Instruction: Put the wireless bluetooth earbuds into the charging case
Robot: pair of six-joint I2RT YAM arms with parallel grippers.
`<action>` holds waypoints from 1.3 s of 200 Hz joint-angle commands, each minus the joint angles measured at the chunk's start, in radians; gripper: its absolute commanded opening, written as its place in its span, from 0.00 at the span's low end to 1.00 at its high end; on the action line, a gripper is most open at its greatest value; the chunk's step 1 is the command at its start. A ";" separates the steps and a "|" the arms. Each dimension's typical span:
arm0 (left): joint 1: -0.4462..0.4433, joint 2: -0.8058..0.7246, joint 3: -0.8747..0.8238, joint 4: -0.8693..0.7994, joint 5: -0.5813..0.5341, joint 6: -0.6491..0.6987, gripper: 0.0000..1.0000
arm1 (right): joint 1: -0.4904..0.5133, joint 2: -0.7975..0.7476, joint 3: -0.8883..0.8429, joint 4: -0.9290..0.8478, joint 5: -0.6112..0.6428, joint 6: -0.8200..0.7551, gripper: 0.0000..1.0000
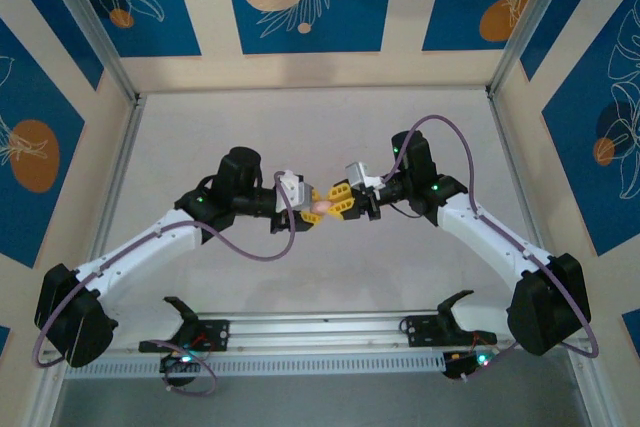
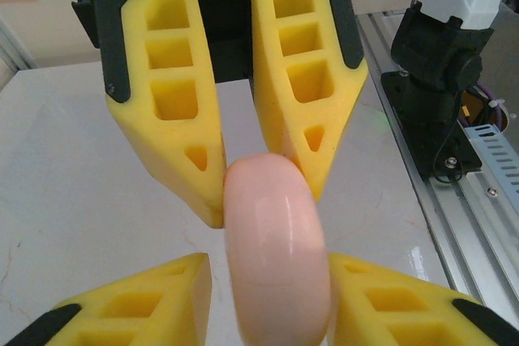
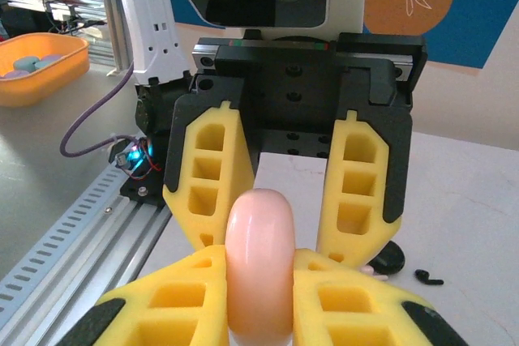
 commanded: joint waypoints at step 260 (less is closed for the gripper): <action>0.069 0.003 -0.030 -0.010 -0.002 -0.033 0.18 | -0.081 -0.048 -0.037 0.215 0.203 0.371 0.51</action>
